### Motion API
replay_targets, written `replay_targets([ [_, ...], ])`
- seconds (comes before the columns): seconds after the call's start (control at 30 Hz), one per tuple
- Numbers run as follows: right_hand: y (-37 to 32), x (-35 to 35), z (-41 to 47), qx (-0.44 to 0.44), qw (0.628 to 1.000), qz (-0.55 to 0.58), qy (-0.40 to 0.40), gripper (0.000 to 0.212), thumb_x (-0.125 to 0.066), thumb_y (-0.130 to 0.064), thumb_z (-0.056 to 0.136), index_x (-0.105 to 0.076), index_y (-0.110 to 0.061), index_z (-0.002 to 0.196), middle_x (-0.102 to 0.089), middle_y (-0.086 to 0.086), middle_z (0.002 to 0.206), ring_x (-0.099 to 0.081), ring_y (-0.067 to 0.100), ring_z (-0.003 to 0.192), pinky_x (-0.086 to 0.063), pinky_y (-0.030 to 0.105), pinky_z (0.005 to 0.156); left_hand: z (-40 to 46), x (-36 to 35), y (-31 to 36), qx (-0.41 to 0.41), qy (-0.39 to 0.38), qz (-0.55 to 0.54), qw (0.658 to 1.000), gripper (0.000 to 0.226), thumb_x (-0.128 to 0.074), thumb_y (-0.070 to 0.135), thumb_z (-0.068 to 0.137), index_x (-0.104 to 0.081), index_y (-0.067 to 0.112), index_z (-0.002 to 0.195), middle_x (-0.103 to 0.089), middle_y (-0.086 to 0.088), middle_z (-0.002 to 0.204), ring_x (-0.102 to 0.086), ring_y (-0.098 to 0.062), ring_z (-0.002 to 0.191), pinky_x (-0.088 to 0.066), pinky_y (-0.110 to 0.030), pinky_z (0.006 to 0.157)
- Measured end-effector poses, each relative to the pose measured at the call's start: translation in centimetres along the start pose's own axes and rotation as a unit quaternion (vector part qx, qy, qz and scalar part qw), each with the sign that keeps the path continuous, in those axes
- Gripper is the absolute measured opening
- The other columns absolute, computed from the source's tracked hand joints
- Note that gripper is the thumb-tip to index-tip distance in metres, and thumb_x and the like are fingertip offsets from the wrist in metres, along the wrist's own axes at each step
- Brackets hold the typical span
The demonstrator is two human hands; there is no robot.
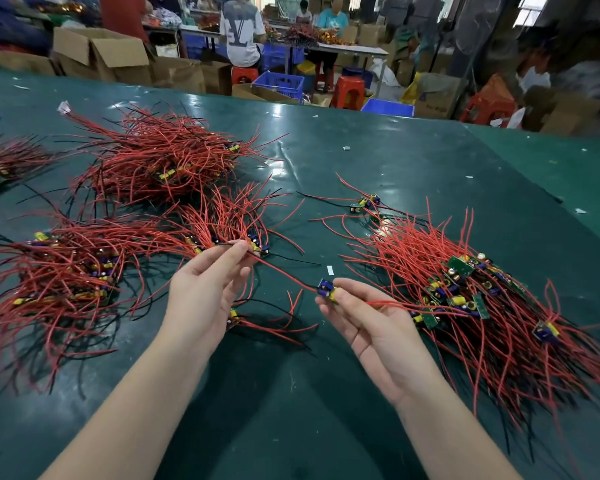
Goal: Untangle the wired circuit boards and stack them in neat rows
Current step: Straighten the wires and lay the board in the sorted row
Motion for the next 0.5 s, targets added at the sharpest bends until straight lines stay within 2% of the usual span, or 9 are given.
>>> replay_targets([
  [0.13,-0.26,0.43,-0.06,-0.043,0.998,0.041,0.014,0.012,-0.068,-0.004,0.071,-0.078,-0.005,0.077,-0.072,0.021,0.089,-0.073,0.024,0.079,-0.057,0.021,0.064,0.35,-0.13,0.03,0.076,-0.040,-0.066,0.994,0.011,-0.071,0.022,0.072,-0.077,0.015,0.067,-0.072,0.001,0.078,-0.069,-0.003,0.073,-0.050,-0.008,0.054],
  [0.3,-0.47,0.65,-0.12,-0.100,0.992,0.077,0.006,0.014,-0.071,-0.007,0.066,-0.078,-0.005,0.078,-0.073,0.016,0.089,-0.073,0.021,0.080,-0.056,0.019,0.061,0.06,-0.34,0.49,0.082,-0.048,-0.057,0.994,0.005,-0.070,0.023,0.068,-0.071,0.019,0.070,-0.070,0.005,0.073,-0.064,0.001,0.054,-0.038,-0.006,0.037],
  [0.4,-0.26,0.51,-0.12,-0.070,0.997,0.038,-0.002,0.014,-0.072,-0.007,0.066,-0.078,-0.007,0.079,-0.073,0.018,0.089,-0.073,0.024,0.082,-0.057,0.020,0.064,0.12,-0.03,0.62,0.058,-0.019,-0.038,0.997,0.009,-0.071,0.018,0.071,-0.066,0.013,0.077,-0.069,0.004,0.067,-0.065,-0.001,0.058,-0.043,-0.006,0.042],
  [0.5,-0.32,0.44,-0.08,0.030,0.999,-0.045,-0.006,0.014,-0.071,-0.007,0.069,-0.077,-0.011,0.081,-0.073,0.018,0.087,-0.073,0.026,0.082,-0.057,0.023,0.071,0.22,0.20,0.55,0.028,0.005,0.017,0.999,0.004,-0.071,0.009,0.078,-0.067,0.008,0.078,-0.070,0.002,0.065,-0.068,-0.005,0.063,-0.049,-0.009,0.051],
])
Point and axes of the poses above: each hand's wrist, its own z-axis towards the middle knuckle, its own x-axis out of the back of the hand, y = z × x, the point moved 2 cm from there along z, towards the middle knuckle
